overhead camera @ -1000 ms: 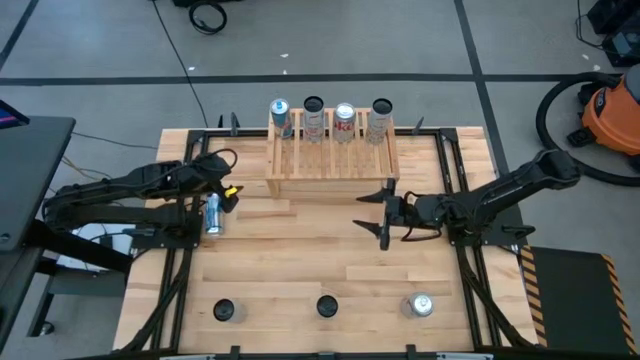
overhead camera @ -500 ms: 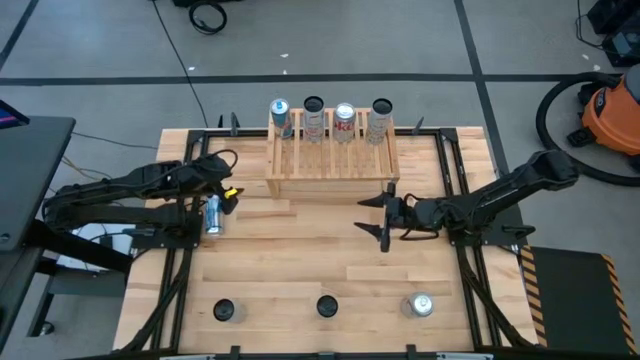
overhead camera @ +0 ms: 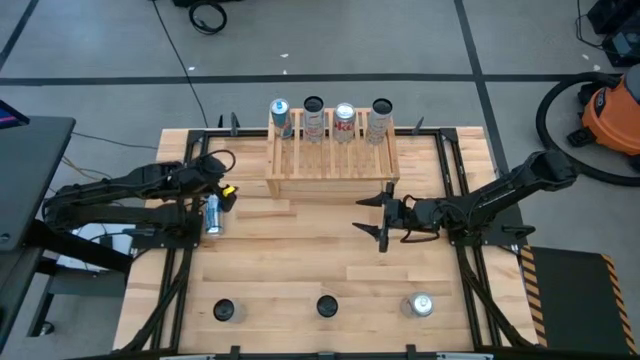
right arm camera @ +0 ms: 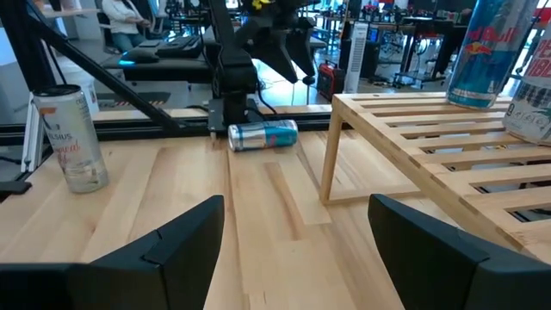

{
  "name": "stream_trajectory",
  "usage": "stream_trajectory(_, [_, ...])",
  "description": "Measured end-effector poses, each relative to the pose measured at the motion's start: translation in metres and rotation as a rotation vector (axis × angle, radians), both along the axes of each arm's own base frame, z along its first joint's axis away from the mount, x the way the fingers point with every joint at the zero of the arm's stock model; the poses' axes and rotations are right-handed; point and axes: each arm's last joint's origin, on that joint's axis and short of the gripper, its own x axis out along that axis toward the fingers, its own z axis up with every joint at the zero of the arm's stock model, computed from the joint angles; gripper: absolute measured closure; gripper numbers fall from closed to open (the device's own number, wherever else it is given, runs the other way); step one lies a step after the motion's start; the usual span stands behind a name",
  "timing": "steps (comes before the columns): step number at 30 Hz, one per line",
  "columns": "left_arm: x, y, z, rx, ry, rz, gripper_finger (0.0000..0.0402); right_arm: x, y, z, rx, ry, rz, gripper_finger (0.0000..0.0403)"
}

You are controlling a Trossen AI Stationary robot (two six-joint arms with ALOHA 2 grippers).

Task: Place canned beverage on shelf
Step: Put the blue soda can on the shelf aligned with the other blue soda cans

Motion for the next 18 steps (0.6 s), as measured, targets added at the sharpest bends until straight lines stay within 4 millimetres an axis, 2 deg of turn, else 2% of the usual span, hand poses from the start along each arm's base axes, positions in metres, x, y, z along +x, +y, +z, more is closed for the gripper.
stream_trajectory(5, [-0.0062, -0.0004, -0.0036, -0.031, 0.03, 0.099, 0.0097, 0.0, 0.0, 0.0, 0.0, 0.0, 0.0, 0.0106])
stream_trajectory(12, [-0.0057, 0.0003, -0.0029, -0.085, -0.064, 0.246, 0.0097, 0.0, 0.0, 0.0, 0.0, 0.0, 0.0, 0.0106])
stream_trajectory(18, [-0.0058, 0.0008, -0.0027, -0.079, -0.075, 0.271, 0.0097, 0.0, 0.0, 0.0, 0.0, 0.0, 0.0, 0.0106])
